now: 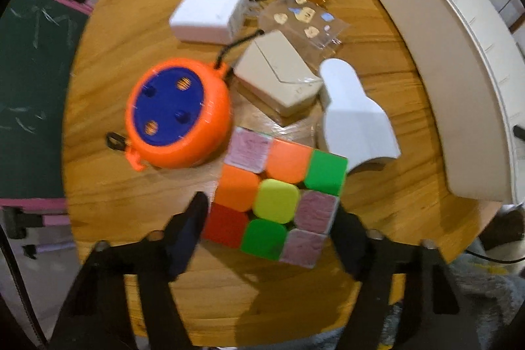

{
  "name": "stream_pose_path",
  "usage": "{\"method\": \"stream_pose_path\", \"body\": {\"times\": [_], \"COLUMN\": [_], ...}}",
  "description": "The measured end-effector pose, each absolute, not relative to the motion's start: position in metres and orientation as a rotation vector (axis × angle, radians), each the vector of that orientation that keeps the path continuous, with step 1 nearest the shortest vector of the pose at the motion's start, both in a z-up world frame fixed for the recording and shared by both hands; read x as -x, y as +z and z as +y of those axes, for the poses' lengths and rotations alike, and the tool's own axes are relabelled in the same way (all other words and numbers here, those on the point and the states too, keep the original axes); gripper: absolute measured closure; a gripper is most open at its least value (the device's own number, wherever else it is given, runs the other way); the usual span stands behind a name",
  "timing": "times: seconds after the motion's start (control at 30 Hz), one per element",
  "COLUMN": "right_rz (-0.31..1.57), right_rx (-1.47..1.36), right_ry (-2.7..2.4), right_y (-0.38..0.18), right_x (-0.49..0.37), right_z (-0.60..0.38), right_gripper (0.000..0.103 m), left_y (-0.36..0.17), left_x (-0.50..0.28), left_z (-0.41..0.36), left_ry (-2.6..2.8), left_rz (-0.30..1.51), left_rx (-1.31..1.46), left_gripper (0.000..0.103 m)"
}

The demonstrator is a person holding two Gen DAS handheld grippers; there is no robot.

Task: Organize rigid objects
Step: 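Lower the left tool over the Rubik's cube and close on it, then carry the cube with the left tool into the white tray and release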

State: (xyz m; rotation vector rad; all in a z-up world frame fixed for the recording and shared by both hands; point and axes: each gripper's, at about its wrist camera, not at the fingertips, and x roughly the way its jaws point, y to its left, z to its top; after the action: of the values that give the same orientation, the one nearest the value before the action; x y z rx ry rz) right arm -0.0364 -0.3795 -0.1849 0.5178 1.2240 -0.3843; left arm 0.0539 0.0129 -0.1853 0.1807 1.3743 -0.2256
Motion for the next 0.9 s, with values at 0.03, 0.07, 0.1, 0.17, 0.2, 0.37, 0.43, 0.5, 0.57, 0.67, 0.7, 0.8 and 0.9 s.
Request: {"method": "stream_pose_path", "body": {"times": [0.03,0.07,0.1,0.17,0.2,0.37,0.43,0.5,0.57,0.67,0.7,0.8,0.9], "right_rz": [1.227,1.229,1.23,1.235,1.239,1.269,1.282,1.291,1.298,1.313,1.316,1.329,1.325], "right_rx": [-0.527,-0.534,-0.536,-0.529,-0.525,-0.545,-0.56,-0.56,-0.553,-0.574,-0.574,-0.553,-0.542], "right_ry": [-0.376,-0.367,-0.36,-0.343,-0.334,-0.278,-0.254,-0.236,-0.221,-0.196,-0.193,-0.182,-0.179], "right_y": [-0.186,-0.186,-0.187,-0.188,-0.189,-0.194,-0.196,-0.197,-0.197,-0.198,-0.198,-0.198,-0.196], "right_x": [0.036,0.036,0.036,0.034,0.034,0.029,0.027,0.025,0.022,0.019,0.018,0.015,0.014], "right_z": [-0.381,-0.383,-0.384,-0.385,-0.385,-0.391,-0.395,-0.397,-0.398,-0.402,-0.404,-0.404,-0.403], "right_gripper": [0.093,0.094,0.094,0.094,0.094,0.095,0.094,0.094,0.093,0.091,0.091,0.091,0.091], "left_y": [-0.186,-0.186,-0.186,-0.186,-0.186,-0.187,-0.188,-0.187,-0.187,-0.182,-0.179,-0.172,-0.163], "left_x": [-0.054,-0.053,-0.052,-0.051,-0.05,-0.05,-0.054,-0.055,-0.055,-0.053,-0.052,-0.049,-0.045], "left_z": [0.013,0.013,0.012,0.012,0.012,0.014,0.013,0.012,0.012,0.01,0.01,0.011,0.012], "left_ry": [-0.224,-0.223,-0.222,-0.222,-0.222,-0.218,-0.214,-0.212,-0.212,-0.209,-0.21,-0.206,-0.205], "left_rz": [1.371,1.362,1.355,1.347,1.345,1.334,1.333,1.337,1.339,1.331,1.327,1.315,1.307], "left_rx": [-0.179,-0.183,-0.191,-0.197,-0.197,-0.182,-0.178,-0.174,-0.176,-0.182,-0.179,-0.168,-0.16], "left_gripper": [0.036,0.036,0.036,0.036,0.036,0.037,0.037,0.037,0.037,0.037,0.037,0.037,0.037]}}
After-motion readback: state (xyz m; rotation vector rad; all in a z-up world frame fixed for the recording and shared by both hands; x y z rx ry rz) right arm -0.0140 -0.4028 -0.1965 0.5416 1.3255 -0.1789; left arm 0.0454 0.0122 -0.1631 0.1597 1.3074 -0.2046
